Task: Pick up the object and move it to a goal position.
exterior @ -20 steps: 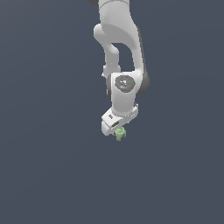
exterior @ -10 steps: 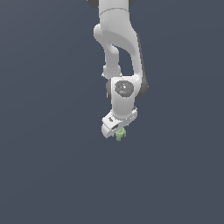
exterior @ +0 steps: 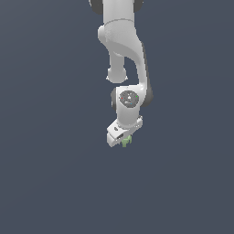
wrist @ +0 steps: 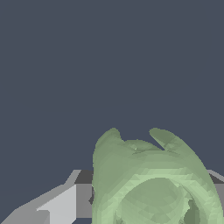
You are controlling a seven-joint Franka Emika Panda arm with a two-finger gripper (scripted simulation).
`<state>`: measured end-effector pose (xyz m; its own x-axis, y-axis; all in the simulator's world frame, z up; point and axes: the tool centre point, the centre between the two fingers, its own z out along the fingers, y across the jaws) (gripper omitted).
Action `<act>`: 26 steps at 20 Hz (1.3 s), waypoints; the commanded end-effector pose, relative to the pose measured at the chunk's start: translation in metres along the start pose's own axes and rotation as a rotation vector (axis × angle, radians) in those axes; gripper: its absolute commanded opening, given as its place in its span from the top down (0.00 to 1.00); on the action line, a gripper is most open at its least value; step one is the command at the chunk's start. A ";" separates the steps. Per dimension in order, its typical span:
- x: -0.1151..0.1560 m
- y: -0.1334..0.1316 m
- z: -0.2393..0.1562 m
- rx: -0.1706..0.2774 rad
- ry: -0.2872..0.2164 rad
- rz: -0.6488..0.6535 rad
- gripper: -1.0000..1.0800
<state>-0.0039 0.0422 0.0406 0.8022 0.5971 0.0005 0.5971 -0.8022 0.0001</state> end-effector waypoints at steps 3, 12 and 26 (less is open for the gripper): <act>0.000 0.000 0.001 0.000 0.000 0.000 1.00; 0.000 0.002 -0.003 -0.001 0.000 0.000 1.00; -0.009 0.033 -0.092 0.000 0.000 -0.001 1.00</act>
<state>0.0064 0.0152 0.1175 0.8017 0.5977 0.0001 0.5977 -0.8017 -0.0002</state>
